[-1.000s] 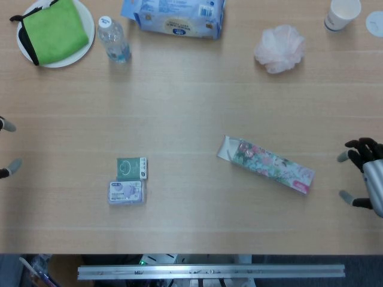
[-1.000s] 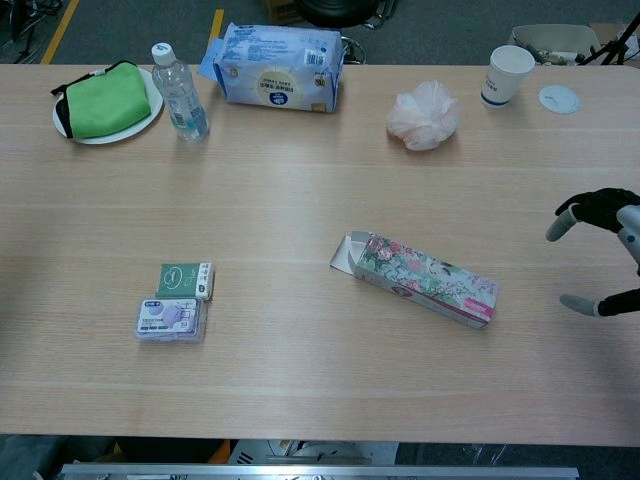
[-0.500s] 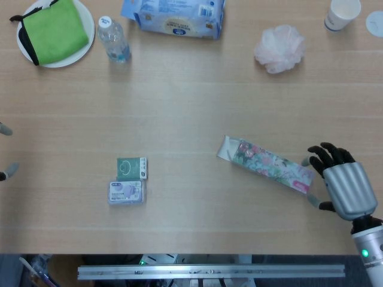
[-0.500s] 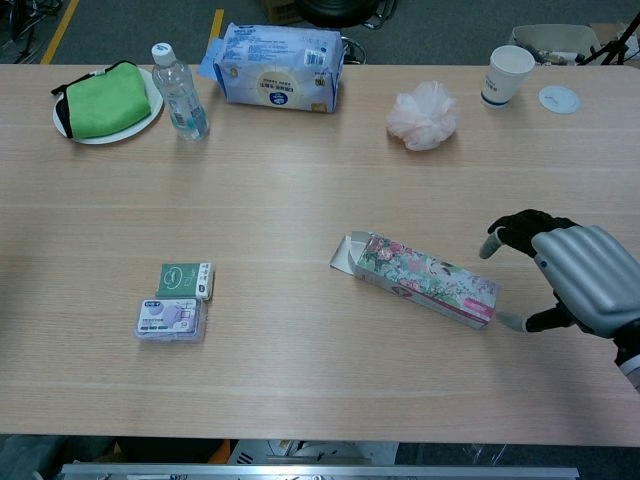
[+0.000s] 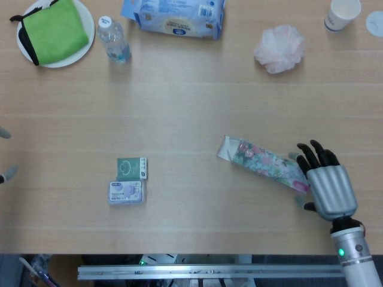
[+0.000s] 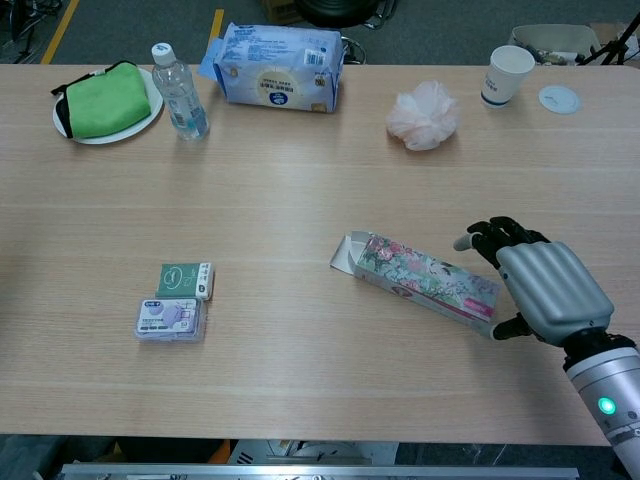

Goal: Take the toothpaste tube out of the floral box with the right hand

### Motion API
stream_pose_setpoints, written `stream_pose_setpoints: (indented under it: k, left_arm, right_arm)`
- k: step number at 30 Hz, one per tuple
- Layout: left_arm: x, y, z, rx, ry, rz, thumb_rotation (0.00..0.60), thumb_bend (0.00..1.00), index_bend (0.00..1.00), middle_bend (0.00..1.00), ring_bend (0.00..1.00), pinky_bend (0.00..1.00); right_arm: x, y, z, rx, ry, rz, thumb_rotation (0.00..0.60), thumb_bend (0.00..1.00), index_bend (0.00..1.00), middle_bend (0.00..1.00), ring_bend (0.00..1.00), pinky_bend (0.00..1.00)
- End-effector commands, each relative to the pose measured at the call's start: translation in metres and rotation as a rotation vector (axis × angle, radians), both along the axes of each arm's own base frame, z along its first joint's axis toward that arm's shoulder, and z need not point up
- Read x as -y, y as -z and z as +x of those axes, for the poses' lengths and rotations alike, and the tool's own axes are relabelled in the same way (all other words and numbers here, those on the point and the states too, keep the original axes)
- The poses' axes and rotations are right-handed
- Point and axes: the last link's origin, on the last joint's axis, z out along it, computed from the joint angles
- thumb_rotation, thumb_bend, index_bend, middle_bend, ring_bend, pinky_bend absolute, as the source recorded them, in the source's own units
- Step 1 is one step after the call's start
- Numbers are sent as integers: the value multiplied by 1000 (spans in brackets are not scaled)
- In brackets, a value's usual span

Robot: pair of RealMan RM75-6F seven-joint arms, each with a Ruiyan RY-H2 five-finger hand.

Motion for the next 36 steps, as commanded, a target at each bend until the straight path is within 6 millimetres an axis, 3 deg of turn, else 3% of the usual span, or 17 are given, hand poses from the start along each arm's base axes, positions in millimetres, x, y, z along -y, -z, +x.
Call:
stream_pose_setpoints:
  k: [1,13,29,36]
  left_arm:
    - [1,-1,-1,4,-5,-1,600,120,396,352,327,535]
    - [4,-2,-6,18,-23,-5,600,119,398,357,329,538]
    - [7,0,-9,25,-38,-6,600,120,398,357,330,540]
    - [7,0,-10,26,-42,-5,600,120,399,358,330,540]
  right_arm:
    - [1,8,-1,-11,5,0,600,0,246,170,88,215]
    - [10,20,-7,-44,22,-34,600,0,246,167,86,211]
    - [28,13,-26,-97,84,-91,600,0,246,167,86,211]
    - [30,16,-21,-55,89,-57,600,0,246,167,86,211]
